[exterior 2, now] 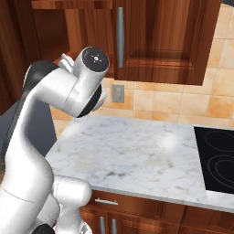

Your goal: Open the cabinet. Pick the sponge and place it next to the sink. Then close the cabinet.

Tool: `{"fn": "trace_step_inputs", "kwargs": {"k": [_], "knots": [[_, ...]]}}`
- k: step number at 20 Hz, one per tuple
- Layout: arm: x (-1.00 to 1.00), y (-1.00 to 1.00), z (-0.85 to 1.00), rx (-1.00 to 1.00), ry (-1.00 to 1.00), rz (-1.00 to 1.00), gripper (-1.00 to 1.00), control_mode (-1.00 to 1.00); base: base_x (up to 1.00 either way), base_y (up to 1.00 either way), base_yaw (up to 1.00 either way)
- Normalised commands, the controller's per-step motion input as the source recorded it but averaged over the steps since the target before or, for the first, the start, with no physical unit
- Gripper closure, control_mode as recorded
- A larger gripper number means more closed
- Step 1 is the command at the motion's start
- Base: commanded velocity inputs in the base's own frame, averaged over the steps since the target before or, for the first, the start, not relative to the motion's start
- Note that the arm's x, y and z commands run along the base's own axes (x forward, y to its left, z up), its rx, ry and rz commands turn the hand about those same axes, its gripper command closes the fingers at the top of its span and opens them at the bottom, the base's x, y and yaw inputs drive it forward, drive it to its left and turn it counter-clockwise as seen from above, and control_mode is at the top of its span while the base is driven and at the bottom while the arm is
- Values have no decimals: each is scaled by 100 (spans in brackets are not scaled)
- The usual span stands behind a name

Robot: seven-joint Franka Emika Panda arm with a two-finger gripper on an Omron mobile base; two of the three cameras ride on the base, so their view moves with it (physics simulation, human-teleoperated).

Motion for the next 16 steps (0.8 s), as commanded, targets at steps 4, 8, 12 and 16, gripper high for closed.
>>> {"fn": "trace_step_inputs", "kwargs": {"k": [4, 8, 12, 16], "knots": [[15, 10, -1, -26, -15, -1, -100, -100, 0, 0, 0], [6, 3, -4, -15, -15, 0, -100, -100, 0, 0, 0], [11, 20, -8, -8, 0, 0, -100, -100, 0, 0, 0], [17, 37, 1, -21, 0, -8, -100, -100, 0, 0, 0]]}}
